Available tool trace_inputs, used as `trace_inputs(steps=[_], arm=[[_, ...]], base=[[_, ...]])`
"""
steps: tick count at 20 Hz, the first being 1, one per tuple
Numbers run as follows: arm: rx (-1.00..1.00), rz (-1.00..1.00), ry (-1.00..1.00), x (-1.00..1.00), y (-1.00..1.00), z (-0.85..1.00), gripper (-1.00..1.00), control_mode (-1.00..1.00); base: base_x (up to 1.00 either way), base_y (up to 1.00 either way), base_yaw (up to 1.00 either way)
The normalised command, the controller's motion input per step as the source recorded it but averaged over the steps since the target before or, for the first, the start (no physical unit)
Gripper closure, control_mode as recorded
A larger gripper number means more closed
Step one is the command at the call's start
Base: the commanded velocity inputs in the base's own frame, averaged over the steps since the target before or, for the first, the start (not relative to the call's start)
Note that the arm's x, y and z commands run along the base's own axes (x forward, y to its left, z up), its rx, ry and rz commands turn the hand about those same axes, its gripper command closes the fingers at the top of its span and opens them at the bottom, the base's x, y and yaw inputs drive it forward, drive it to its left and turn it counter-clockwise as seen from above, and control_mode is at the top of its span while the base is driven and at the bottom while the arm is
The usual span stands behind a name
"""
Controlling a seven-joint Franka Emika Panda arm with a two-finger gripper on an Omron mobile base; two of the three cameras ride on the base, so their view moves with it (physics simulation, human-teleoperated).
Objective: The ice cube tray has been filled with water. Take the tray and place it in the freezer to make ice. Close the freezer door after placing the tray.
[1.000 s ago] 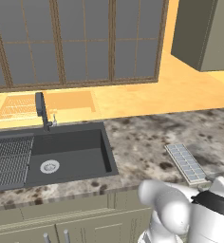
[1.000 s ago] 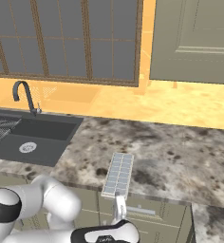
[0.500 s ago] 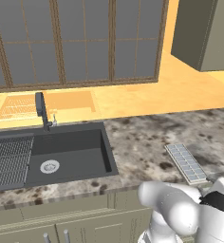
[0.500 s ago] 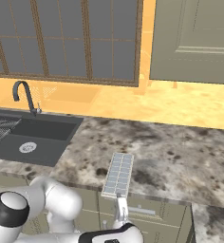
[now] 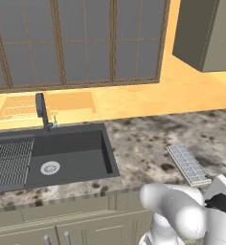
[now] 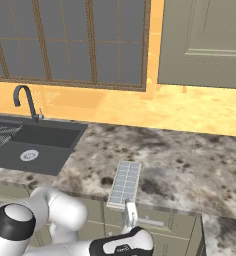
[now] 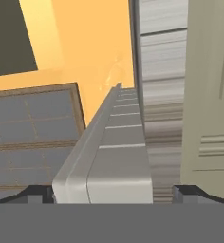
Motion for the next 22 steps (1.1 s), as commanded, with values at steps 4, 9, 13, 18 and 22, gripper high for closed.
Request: trace_inputs(steps=[4,9,13,18,22], arm=[[0.0,0.0,0.01,0.2,0.0,-0.03,-1.0,-1.0],[0.0,0.0,0.06,0.11,0.0,-0.02,-1.0,-1.0],[-0.02,-0.01,0.11,0.02,0.0,0.0,1.0,-1.0],[-0.03,0.0,0.07,0.0,0.0,0.01,1.0,-1.0],[-0.05,-0.01,0.0,-0.09,0.0,0.35,1.0,-1.0]], base=[[0.0,0.0,0.0],[0.0,0.0,0.0],[0.0,0.0,0.0],[0.0,0.0,0.0],[0.0,0.0,0.0]])
